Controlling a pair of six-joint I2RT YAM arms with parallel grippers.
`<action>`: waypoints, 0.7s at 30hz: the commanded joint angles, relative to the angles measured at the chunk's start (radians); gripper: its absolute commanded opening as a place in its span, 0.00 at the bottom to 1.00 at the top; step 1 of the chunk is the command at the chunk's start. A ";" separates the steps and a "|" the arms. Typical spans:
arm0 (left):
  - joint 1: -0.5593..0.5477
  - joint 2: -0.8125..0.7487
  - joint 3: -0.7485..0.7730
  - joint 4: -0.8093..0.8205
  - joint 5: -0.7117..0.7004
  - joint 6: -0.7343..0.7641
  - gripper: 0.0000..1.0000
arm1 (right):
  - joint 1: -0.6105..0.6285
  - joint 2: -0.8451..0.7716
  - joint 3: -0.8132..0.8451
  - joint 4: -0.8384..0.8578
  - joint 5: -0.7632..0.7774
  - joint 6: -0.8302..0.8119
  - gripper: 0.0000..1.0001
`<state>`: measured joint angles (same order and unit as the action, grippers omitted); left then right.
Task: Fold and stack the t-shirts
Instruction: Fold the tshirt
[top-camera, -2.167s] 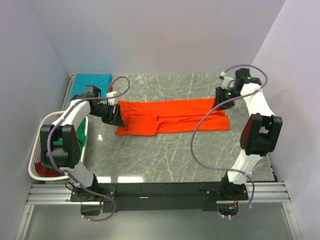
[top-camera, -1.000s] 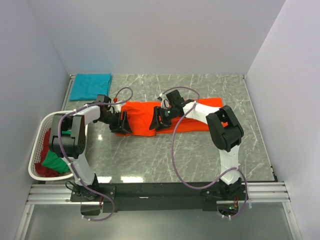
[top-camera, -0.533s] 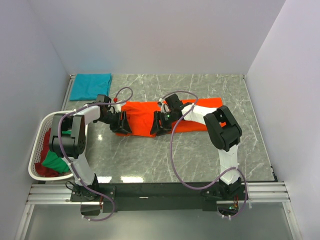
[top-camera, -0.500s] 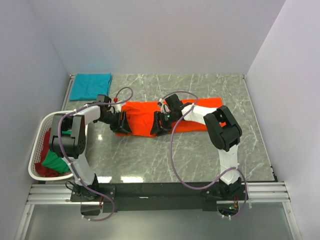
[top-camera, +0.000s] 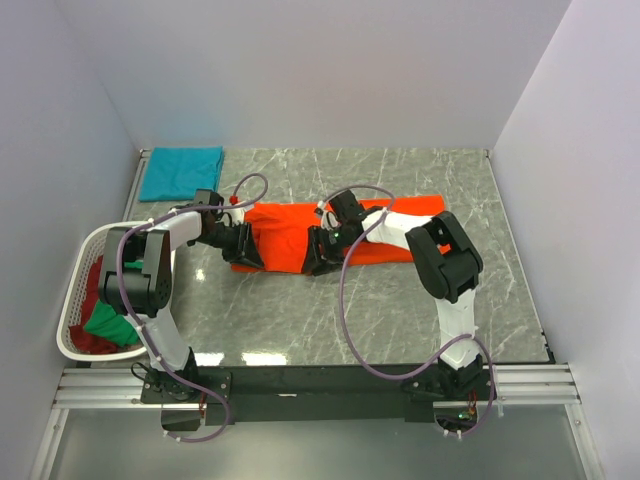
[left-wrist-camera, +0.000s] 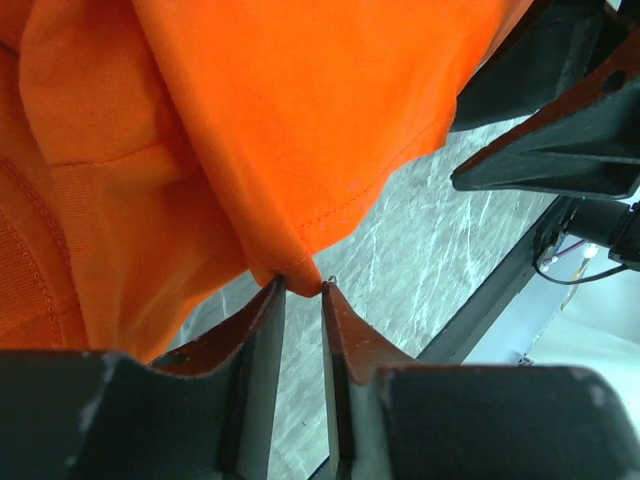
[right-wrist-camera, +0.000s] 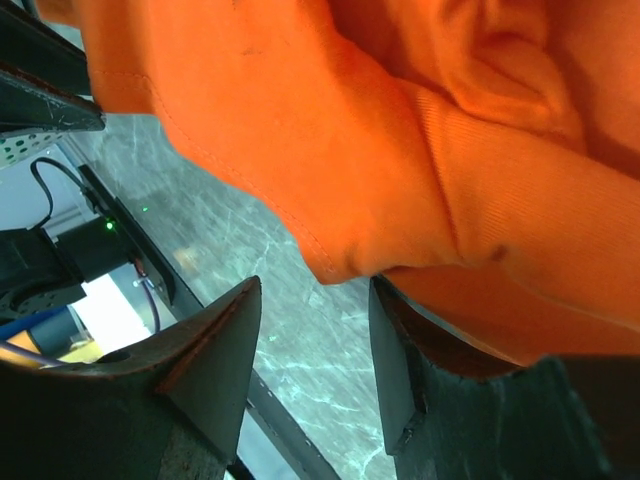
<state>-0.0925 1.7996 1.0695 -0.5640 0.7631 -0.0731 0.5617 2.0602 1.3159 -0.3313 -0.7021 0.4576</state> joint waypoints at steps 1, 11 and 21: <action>-0.004 -0.011 0.013 0.003 0.028 -0.002 0.26 | 0.029 0.021 0.009 0.005 0.010 0.015 0.54; -0.003 -0.014 0.059 -0.054 0.051 0.033 0.05 | 0.026 -0.017 0.034 0.005 0.018 0.013 0.08; -0.003 0.024 0.197 -0.128 0.076 0.047 0.01 | -0.031 -0.074 0.121 0.035 0.012 0.010 0.00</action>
<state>-0.0925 1.8065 1.2098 -0.6701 0.7998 -0.0444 0.5636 2.0621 1.3685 -0.3298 -0.6918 0.4744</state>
